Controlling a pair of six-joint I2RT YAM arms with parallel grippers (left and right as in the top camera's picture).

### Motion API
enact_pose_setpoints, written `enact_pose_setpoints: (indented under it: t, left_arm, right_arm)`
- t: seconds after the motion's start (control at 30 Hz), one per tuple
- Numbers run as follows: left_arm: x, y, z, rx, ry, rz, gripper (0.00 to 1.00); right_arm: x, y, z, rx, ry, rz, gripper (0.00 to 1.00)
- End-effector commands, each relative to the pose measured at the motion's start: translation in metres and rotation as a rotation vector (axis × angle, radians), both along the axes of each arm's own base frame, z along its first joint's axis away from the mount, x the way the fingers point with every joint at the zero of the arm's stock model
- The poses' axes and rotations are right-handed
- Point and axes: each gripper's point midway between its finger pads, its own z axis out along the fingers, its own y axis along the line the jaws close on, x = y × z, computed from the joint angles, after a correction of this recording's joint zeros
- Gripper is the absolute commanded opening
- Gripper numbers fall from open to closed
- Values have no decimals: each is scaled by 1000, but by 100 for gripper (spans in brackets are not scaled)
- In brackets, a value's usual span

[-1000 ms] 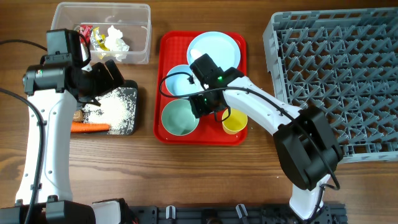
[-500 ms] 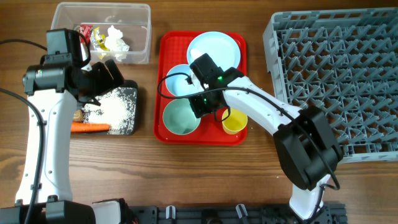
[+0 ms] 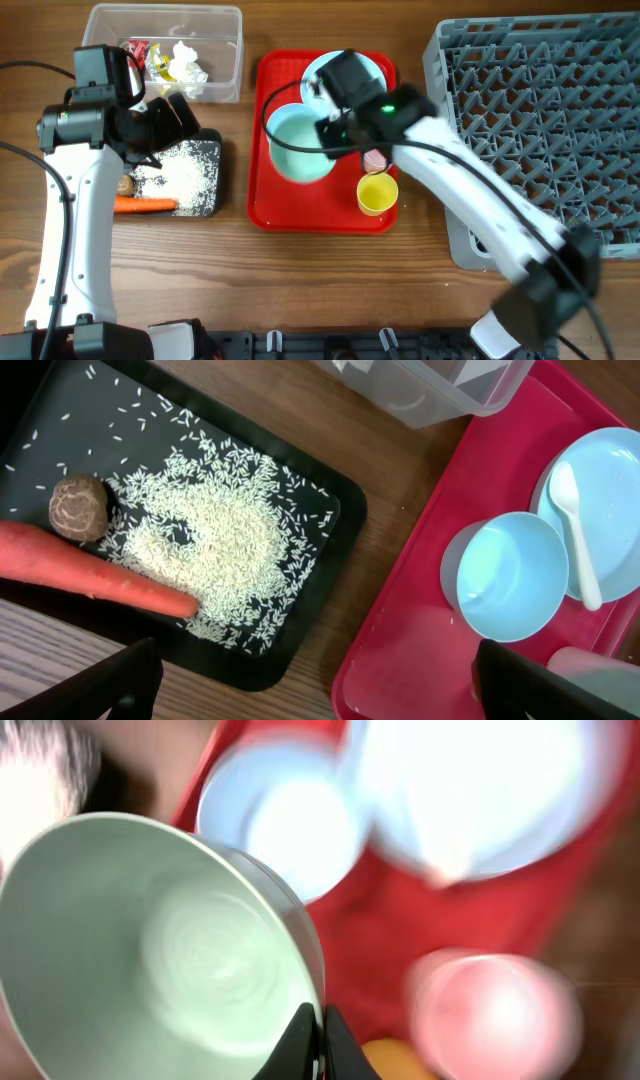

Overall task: Sort waste into correct bins and load items into the dishwasher rack
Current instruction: 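Grasp the rim of the green bowl with the right gripper, then carry the green bowl to the dish rack and set it in a slot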

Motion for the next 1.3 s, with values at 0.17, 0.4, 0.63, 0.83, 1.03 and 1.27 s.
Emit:
enact_pose_setpoints:
  t: [0.17, 0.4, 0.63, 0.83, 1.03, 1.27]
  left_arm:
    - [2, 2, -3, 6, -1, -11, 100]
    - [2, 2, -3, 6, -1, -10, 100]
    - [2, 2, -3, 4, -2, -7, 100]
    - [6, 2, -1, 6, -16, -7, 100]
    - [6, 2, -1, 6, -20, -7, 100]
    - [6, 2, -1, 6, -20, -7, 100]
  right_arm:
    - [67, -147, 93, -488, -501, -481, 4]
    - [115, -239, 117, -539, -639, -769, 4]
    - [159, -297, 104, -789, -631, -698, 4]
    - [181, -315, 74, -934, -594, -675, 4]
    - [196, -313, 33, -994, -530, -603, 4]
    - [201, -314, 9, -1010, -495, -582, 4]
